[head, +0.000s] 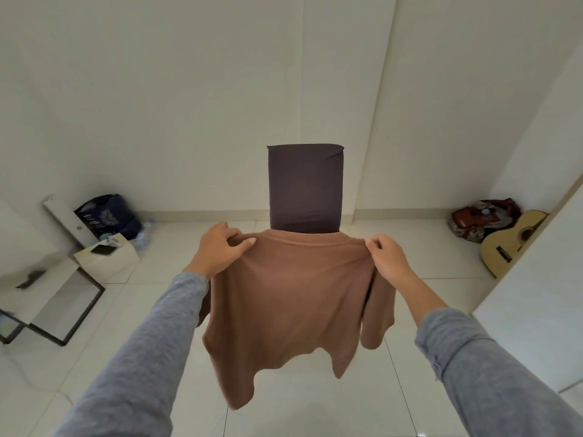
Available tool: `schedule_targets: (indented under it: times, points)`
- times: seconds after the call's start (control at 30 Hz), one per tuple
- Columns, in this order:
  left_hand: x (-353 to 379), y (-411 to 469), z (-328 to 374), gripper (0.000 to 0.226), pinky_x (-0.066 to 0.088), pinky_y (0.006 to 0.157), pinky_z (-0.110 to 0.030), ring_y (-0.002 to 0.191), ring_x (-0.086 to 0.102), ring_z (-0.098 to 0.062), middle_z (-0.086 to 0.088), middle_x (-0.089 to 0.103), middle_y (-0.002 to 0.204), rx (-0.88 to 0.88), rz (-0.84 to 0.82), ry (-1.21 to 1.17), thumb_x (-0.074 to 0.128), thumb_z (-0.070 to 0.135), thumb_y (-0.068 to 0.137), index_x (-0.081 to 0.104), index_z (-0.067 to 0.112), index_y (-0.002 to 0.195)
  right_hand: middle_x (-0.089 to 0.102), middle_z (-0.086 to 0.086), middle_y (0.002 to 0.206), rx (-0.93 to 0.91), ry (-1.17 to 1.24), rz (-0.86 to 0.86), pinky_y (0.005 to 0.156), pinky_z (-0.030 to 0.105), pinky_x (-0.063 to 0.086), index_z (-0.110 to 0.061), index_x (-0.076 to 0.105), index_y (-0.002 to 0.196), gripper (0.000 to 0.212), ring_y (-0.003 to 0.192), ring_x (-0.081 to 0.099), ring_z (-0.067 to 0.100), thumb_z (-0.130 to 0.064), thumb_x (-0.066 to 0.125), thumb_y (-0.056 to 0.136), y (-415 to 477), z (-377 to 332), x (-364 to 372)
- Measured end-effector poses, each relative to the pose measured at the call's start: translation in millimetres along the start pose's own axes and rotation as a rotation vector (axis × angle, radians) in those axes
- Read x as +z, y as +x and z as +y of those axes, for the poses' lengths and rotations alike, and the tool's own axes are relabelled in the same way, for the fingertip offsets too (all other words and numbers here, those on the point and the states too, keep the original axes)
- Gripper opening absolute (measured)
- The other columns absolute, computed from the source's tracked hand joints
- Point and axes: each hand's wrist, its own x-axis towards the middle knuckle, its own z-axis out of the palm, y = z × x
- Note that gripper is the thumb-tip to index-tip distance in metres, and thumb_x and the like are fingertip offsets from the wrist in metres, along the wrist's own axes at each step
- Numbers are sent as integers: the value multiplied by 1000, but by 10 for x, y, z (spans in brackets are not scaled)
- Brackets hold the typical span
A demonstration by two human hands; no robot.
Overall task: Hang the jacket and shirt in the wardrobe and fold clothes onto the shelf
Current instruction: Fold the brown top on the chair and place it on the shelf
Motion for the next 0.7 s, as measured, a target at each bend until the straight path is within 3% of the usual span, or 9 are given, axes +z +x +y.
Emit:
schedule_targets:
  times: [0.1,0.2,0.27,0.33,0.53,0.7]
  points:
    - [64,-33,12,20,38,71,-31,75,49,-21,-1,43,75,38,0,7,64,34,86,67,16,78,53,7,84,-34,91,77,64,24,26,-6,52,83,17,82,48,21,-15,47,96,-71,44,-28]
    - [141,-31,-18,17,42,77,-41,76,46,-22,-2,42,74,31,44,45,58,19,90,66,5,85,55,7,87,-65,50,99,63,20,26,-1,59,89,14,82,47,18,-13,54,93,-115,82,-36]
    - [221,-87,-51,16,41,78,-37,78,44,-21,-5,44,79,4,108,18,54,13,92,64,0,89,55,7,87,-104,-3,99,65,19,27,-1,63,90,12,82,48,18,-12,59,90,-160,142,-18]
    - [316,-178,-65,17,37,78,-30,81,46,-23,-10,46,86,-40,157,-14,50,11,94,62,-1,96,54,4,85,-133,-42,120,66,20,27,-4,64,88,12,81,50,19,-15,61,89,-224,213,12]
    - [562,-278,-153,20,35,78,-28,88,51,-28,-16,53,95,-130,184,-52,47,12,96,61,-1,100,59,-1,75,-44,-211,191,62,30,42,-15,62,77,33,72,53,19,-46,60,87,-346,458,58]
    - [760,-233,-282,20,34,78,-26,84,47,-20,-10,52,93,-185,158,-73,46,15,97,60,1,97,62,3,85,-24,-268,134,62,29,37,-13,62,83,20,81,56,25,-31,57,91,-191,570,233]
